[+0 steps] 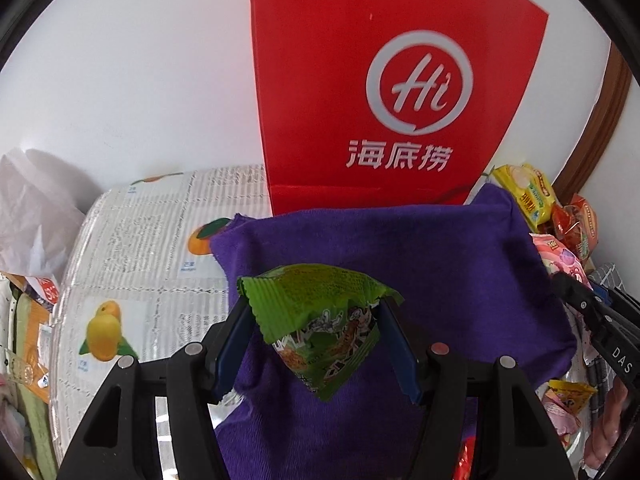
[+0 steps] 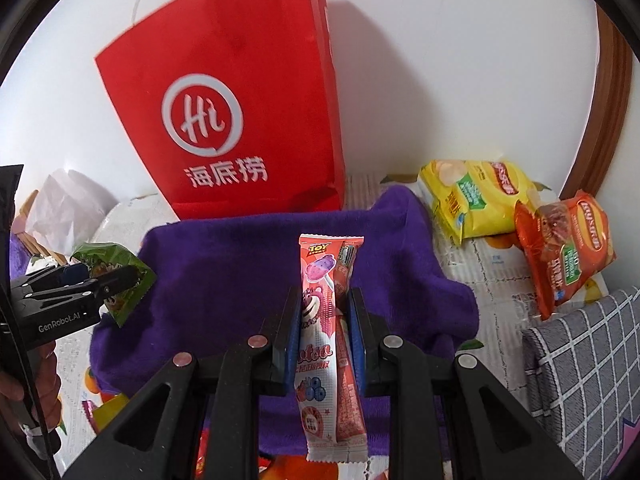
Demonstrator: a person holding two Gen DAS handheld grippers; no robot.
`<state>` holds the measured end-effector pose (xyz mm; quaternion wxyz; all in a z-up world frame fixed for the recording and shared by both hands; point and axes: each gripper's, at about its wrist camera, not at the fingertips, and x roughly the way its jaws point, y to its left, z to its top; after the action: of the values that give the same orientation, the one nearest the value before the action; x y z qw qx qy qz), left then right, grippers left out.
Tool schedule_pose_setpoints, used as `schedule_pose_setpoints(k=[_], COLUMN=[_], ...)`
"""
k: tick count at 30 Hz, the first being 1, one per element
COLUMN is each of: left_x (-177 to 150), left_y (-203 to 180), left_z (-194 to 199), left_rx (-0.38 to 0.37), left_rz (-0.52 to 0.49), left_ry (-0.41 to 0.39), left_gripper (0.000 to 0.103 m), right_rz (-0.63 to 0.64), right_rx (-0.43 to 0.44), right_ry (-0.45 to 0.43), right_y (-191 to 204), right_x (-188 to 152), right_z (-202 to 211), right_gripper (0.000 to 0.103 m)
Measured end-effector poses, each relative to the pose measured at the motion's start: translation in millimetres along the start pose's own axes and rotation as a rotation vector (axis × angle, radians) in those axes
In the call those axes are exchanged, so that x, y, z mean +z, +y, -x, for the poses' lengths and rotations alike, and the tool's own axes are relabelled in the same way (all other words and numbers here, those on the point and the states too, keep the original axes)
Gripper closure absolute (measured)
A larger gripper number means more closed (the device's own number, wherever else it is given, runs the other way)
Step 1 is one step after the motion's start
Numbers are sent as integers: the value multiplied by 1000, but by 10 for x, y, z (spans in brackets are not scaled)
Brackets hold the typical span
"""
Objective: Organize snacks
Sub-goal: 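Carry the green packet and pink wrapper over the purple towel with both tools, then open both tools to drop the packets onto the purple towel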
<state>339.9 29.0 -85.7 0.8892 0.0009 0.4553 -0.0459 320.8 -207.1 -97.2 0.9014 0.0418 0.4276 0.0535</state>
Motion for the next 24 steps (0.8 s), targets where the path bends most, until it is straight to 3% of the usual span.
schedule_pose_setpoints(k=[24], left_x=[34], left_y=[-42], left_z=[-603], left_rx=[-19], left_rz=[-7], left_ry=[90], left_gripper=[42], right_rz=[-19], right_rx=[-31], right_ry=[109], right_y=[-146], right_x=[-12], right_z=[-561], right_gripper=[81])
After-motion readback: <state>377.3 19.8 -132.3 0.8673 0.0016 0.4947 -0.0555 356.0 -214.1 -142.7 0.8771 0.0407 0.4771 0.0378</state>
